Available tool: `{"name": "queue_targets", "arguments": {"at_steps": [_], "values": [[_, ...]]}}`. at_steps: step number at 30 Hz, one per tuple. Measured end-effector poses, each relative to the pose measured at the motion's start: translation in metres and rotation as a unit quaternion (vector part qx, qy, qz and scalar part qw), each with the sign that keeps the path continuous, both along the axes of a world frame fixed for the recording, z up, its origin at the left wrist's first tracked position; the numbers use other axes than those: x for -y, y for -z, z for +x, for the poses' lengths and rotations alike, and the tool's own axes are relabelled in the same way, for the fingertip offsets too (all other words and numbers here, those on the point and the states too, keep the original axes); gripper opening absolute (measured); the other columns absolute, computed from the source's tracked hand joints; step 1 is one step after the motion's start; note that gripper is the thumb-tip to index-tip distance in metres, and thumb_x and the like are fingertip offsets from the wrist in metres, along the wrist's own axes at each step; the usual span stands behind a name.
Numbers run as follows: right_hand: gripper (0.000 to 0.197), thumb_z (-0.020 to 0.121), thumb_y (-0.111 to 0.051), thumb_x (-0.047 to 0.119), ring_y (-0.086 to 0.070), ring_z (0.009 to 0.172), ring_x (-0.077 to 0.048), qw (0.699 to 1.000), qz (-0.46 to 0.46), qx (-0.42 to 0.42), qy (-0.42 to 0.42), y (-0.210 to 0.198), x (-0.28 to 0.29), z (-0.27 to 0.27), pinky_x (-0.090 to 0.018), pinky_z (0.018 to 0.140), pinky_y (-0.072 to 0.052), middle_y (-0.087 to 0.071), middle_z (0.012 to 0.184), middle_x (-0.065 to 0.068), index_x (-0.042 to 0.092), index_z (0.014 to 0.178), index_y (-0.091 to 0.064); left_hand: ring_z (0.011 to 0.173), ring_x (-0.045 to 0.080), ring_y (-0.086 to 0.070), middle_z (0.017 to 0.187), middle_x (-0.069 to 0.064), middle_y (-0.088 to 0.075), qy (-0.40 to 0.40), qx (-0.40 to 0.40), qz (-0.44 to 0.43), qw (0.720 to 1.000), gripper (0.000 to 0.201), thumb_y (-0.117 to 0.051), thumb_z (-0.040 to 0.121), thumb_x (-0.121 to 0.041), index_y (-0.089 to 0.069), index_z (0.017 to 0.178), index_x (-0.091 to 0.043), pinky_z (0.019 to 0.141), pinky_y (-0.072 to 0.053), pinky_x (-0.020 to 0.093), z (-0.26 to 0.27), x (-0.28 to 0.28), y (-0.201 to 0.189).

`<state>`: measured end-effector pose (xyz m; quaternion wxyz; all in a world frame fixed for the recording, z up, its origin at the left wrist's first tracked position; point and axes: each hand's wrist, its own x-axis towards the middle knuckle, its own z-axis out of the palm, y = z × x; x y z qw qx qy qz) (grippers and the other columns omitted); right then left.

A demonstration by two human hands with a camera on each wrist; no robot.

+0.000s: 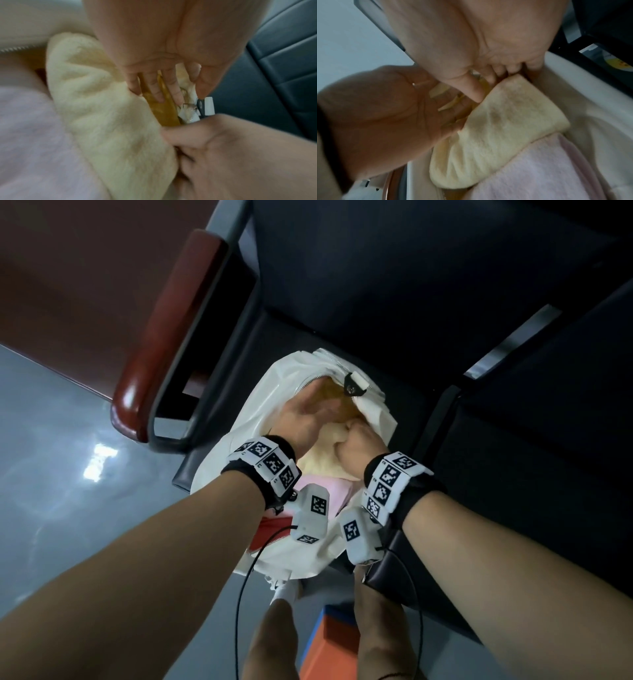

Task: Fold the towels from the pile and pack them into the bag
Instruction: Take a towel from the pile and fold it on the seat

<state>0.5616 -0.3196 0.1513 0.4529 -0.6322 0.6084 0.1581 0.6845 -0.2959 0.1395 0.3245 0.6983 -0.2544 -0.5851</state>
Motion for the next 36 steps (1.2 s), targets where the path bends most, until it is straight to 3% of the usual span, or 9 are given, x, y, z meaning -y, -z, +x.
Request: {"name": "queue_targets", "arguments": {"at_steps": [3,8,10,16,20,23,27,31,36], "values": [[0.054,0.097,-0.049,0.011,-0.045,0.136,-0.029,0.998,0.0,-0.018,0.067,0.006,0.001,-0.01,-0.028,0.1,-0.039,-0.044,0.151,-0.014,0.002,0.148,-0.036,0.103,-0.001,-0.066,0.123,-0.009,-0.068,0.055,0.047,0.008,0.997,0.06,-0.067,0.097,-0.011,-0.045,0.15,-0.028,0.082,-0.045,0.004,0.002,-0.012,0.008],[0.054,0.095,-0.051,0.014,-0.054,0.124,-0.034,0.995,-0.013,-0.012,0.094,-0.003,-0.014,-0.019,-0.026,0.08,-0.036,-0.053,0.14,-0.015,0.007,0.147,-0.036,0.11,0.007,-0.064,0.114,-0.033,-0.066,0.23,0.158,0.064,0.958,0.08,-0.074,0.079,-0.037,-0.032,0.145,-0.054,0.094,-0.054,0.026,-0.003,-0.03,0.017],[0.05,0.096,-0.052,0.02,-0.059,0.115,-0.034,0.997,-0.015,-0.012,0.068,-0.006,-0.019,-0.026,-0.028,0.077,-0.039,-0.06,0.13,-0.013,0.015,0.145,-0.04,0.112,0.006,-0.062,0.121,-0.024,-0.067,0.246,0.176,0.06,0.951,0.065,-0.074,0.088,-0.026,-0.045,0.144,-0.041,0.088,-0.047,0.01,-0.01,-0.03,0.019],[0.034,0.096,-0.054,0.025,-0.059,0.112,-0.032,0.993,-0.089,-0.014,0.071,-0.009,-0.023,-0.038,-0.032,0.081,-0.044,-0.07,0.113,-0.007,0.021,0.128,-0.06,0.116,0.022,-0.065,0.137,-0.001,-0.063,0.147,0.134,0.078,0.977,0.054,-0.064,0.096,-0.017,-0.05,0.148,-0.019,0.1,-0.053,0.038,-0.039,-0.021,0.022],[0.025,0.094,-0.062,0.027,-0.059,0.111,-0.032,0.987,-0.13,-0.02,0.096,-0.005,-0.019,-0.044,-0.03,0.08,-0.041,-0.069,0.113,-0.008,0.019,0.118,-0.06,0.082,0.023,-0.069,0.091,0.002,-0.072,0.134,0.116,0.057,0.982,0.018,-0.064,0.093,-0.016,-0.065,0.11,-0.02,0.071,-0.056,0.029,-0.051,-0.018,0.029],[0.035,0.091,-0.068,0.039,-0.062,0.11,-0.035,0.985,-0.143,-0.046,0.088,0.004,-0.013,-0.046,-0.032,0.077,-0.042,-0.067,0.115,-0.01,0.015,0.115,-0.058,0.077,0.018,-0.063,0.087,0.002,-0.071,0.158,0.155,0.058,0.973,0.006,-0.062,0.09,-0.021,-0.065,0.089,-0.027,0.056,-0.041,0.023,-0.057,-0.02,0.033],[0.039,0.092,-0.065,0.042,-0.064,0.104,-0.04,0.986,-0.114,-0.097,0.07,0.017,-0.009,-0.051,-0.034,0.075,-0.047,-0.065,0.116,-0.017,0.012,0.116,-0.063,0.089,0.017,-0.07,0.091,-0.004,-0.076,0.172,0.145,0.067,0.972,0.007,-0.068,0.082,-0.026,-0.063,0.084,-0.031,0.075,-0.054,0.029,-0.059,-0.02,0.039],[0.027,0.098,-0.058,0.029,-0.061,0.106,-0.042,0.987,-0.115,-0.088,0.068,0.02,-0.008,-0.056,-0.033,0.073,-0.04,-0.063,0.115,-0.021,0.008,0.114,-0.065,0.101,0.013,-0.072,0.097,-0.008,-0.078,0.198,0.09,0.04,0.975,0.028,-0.064,0.079,-0.002,-0.065,0.091,-0.026,0.098,-0.056,0.034,-0.058,-0.02,0.047],[0.018,0.1,-0.054,0.022,-0.059,0.101,-0.038,0.985,-0.127,-0.018,0.118,0.012,-0.006,-0.058,-0.035,0.077,-0.043,-0.066,0.101,-0.018,0.008,0.101,-0.066,0.108,0.029,-0.066,0.113,0.007,-0.071,0.334,0.149,0.04,0.93,0.025,-0.068,0.092,-0.019,-0.064,0.116,-0.018,0.095,-0.054,0.039,-0.071,-0.016,0.034]]}}
